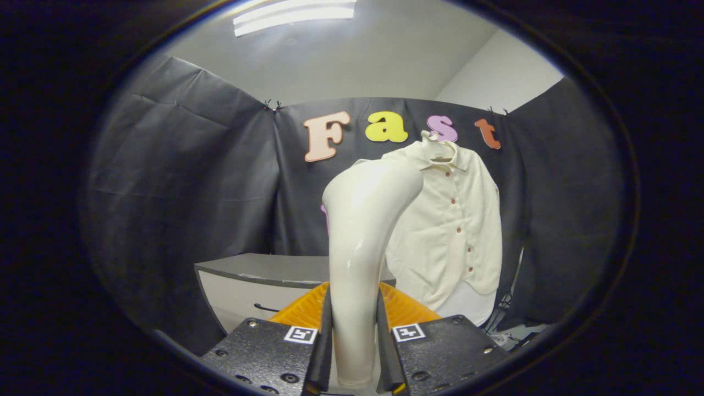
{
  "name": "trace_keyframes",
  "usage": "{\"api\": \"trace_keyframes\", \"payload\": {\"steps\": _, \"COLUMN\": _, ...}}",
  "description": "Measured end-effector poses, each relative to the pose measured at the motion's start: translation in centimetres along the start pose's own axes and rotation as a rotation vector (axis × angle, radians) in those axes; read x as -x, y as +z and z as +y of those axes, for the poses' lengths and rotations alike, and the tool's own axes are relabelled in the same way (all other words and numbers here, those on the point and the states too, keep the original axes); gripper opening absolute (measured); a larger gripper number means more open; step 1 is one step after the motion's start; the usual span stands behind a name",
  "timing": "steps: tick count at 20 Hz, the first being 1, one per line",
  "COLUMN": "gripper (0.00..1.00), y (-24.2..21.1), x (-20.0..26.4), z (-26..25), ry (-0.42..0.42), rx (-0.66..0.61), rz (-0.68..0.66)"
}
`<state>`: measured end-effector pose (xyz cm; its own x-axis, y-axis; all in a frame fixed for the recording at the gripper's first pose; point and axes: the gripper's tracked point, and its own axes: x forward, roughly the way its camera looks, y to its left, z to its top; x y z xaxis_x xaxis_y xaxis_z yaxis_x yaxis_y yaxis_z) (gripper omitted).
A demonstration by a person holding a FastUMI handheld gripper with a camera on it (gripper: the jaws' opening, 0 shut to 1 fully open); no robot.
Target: Iron the clothes twice with a garment steamer, once on the left side and once on the right side.
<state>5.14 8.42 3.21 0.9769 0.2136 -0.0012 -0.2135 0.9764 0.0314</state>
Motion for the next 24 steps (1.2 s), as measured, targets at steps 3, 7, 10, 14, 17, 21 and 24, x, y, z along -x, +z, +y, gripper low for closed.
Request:
{"api": "trace_keyframes", "payload": {"steps": 3, "gripper": 0.35, "y": 0.9, "x": 1.9, "z": 0.3, "ry": -0.023, "rx": -0.012, "rz": -0.043}}
{"api": "trace_keyframes", "payload": {"steps": 7, "gripper": 0.35, "y": 0.4, "x": 4.6, "z": 0.5, "ry": -0.025, "rx": -0.012, "rz": -0.049}}
{"api": "trace_keyframes", "payload": {"steps": 10, "gripper": 0.35, "y": 0.3, "x": 5.4, "z": 0.5, "ry": -0.029, "rx": -0.009, "rz": -0.044}}
{"api": "trace_keyframes", "payload": {"steps": 14, "gripper": 0.35, "y": 0.1, "x": 5.7, "z": 0.1, "ry": -0.036, "rx": -0.012, "rz": -0.041}}
{"api": "trace_keyframes", "payload": {"steps": 17, "gripper": 0.35, "y": 0.2, "x": 5.8, "z": 0.1, "ry": -0.039, "rx": -0.024, "rz": -0.048}}
{"api": "trace_keyframes", "payload": {"steps": 21, "gripper": 0.35, "y": 0.4, "x": 6.1, "z": 0.1, "ry": -0.043, "rx": -0.026, "rz": -0.062}}
{"api": "trace_keyframes", "payload": {"steps": 24, "gripper": 0.35, "y": 0.4, "x": 6.5, "z": -0.2, "ry": -0.054, "rx": -0.030, "rz": -0.073}}
